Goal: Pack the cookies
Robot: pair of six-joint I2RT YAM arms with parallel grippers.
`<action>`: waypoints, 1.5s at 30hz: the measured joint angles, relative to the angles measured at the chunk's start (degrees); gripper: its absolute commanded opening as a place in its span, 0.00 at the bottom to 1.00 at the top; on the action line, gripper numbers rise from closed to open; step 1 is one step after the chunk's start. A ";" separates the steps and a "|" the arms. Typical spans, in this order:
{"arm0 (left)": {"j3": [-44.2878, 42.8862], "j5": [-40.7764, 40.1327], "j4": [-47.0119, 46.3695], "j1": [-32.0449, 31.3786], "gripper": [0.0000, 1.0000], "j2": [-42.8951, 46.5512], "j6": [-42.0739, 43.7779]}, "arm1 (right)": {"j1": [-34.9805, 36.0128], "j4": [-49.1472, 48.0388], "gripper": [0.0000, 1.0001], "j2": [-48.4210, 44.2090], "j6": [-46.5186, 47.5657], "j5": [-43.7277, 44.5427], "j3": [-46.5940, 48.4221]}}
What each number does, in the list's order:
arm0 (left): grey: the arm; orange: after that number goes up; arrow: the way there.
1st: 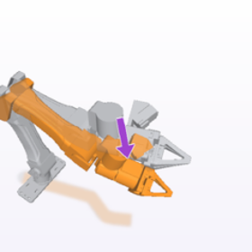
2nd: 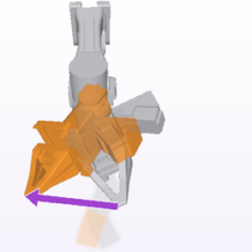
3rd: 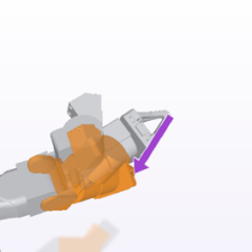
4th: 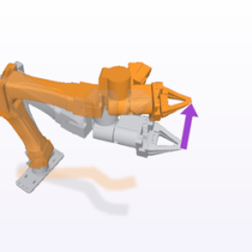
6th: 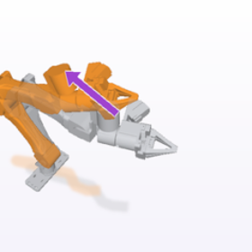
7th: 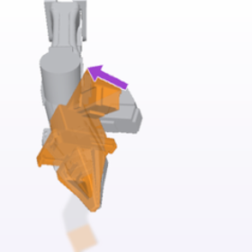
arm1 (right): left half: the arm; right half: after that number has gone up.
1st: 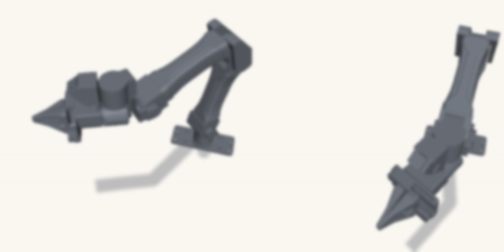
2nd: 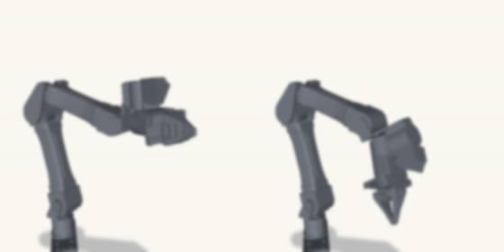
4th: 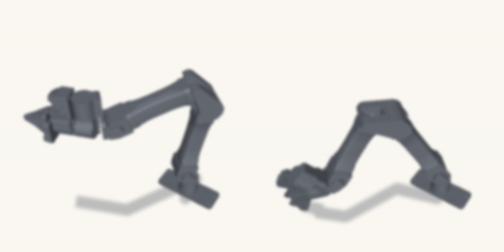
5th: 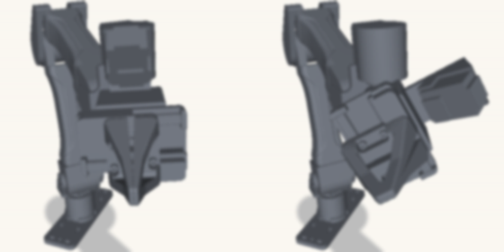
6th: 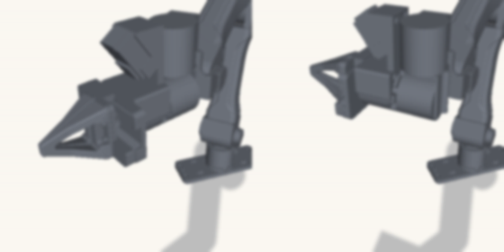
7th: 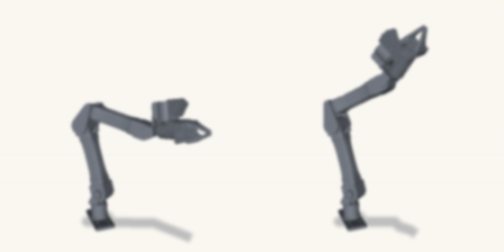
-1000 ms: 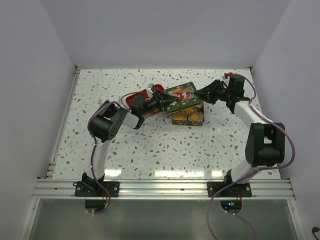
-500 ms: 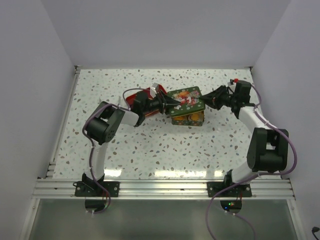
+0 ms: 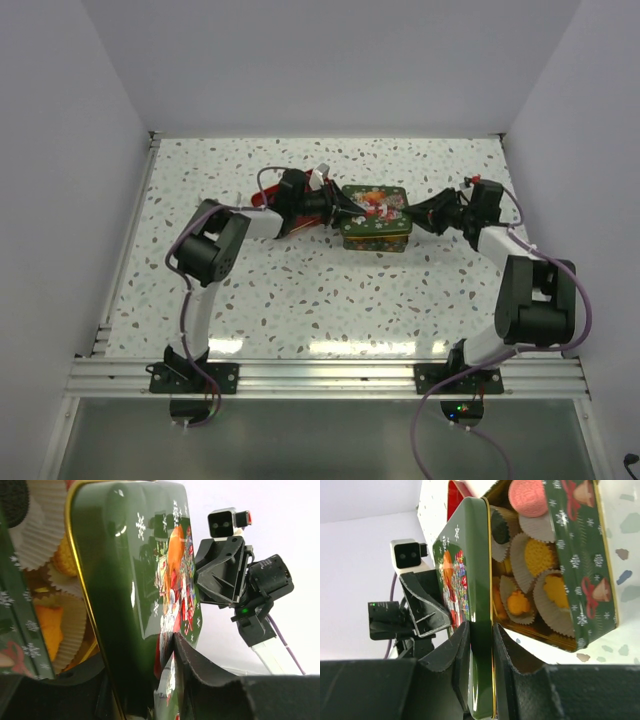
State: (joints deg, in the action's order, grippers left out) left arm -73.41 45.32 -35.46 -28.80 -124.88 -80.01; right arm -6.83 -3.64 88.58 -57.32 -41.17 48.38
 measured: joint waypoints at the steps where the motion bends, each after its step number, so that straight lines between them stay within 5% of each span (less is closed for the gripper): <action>1: -0.59 0.33 1.31 0.04 0.41 -0.42 0.68 | 0.00 -0.52 0.00 0.22 -0.09 0.13 -0.48; 10: -5.46 2.10 9.51 0.90 0.46 -4.63 5.03 | 0.09 -7.58 0.00 5.88 -2.03 0.57 -2.64; 21: -7.34 2.60 8.04 5.01 0.56 -5.55 7.50 | -1.07 -18.38 0.00 11.30 -5.99 -0.31 -2.56; 45: -4.61 0.48 13.60 7.15 0.57 -5.49 12.44 | -2.21 -18.49 0.01 9.88 -4.04 0.20 -5.03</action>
State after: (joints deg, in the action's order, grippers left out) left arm -78.02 45.80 -21.87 -21.65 -130.37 -67.57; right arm -9.04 -22.13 98.45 -61.36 -40.97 43.35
